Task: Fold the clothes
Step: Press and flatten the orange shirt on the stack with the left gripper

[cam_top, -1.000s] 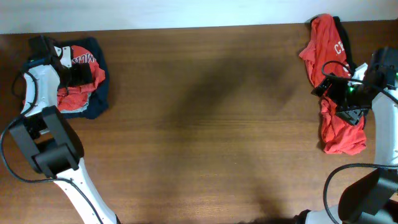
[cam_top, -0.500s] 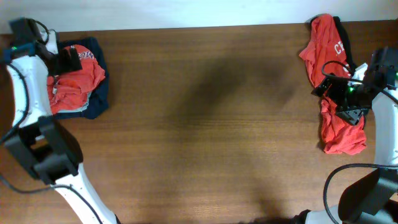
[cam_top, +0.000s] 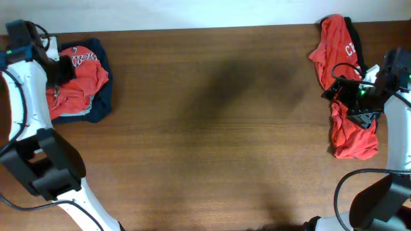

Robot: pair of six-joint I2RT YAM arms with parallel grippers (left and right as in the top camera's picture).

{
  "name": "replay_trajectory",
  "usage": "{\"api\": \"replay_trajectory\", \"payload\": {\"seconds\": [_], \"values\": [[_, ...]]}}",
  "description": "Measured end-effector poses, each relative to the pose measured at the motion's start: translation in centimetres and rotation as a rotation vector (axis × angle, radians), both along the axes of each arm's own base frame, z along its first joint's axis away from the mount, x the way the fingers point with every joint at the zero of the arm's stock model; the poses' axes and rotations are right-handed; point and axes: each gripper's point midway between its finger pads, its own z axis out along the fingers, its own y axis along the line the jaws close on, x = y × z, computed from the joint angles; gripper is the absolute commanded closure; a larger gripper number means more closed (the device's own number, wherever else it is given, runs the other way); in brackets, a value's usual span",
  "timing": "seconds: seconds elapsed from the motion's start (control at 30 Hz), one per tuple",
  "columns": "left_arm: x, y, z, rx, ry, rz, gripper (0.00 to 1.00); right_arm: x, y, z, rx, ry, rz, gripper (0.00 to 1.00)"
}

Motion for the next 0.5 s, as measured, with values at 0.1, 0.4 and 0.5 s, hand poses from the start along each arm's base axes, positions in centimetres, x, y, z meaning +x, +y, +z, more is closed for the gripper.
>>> {"api": "replay_trajectory", "payload": {"seconds": [0.1, 0.4, 0.5], "values": [[0.1, 0.1, -1.6, -0.002, 0.0, 0.004, 0.99, 0.0, 0.0, 0.0, 0.0, 0.0, 0.001, 0.01], [-0.6, -0.3, -7.0, -0.013, 0.019, 0.006, 0.99, 0.0, 0.0, 0.0, -0.001, 0.0, 0.003, 0.01], [-0.6, -0.5, -7.7, -0.018, 0.018, 0.004, 0.99, 0.0, 0.0, 0.0, -0.001, 0.0, 0.002, 0.01]]}}
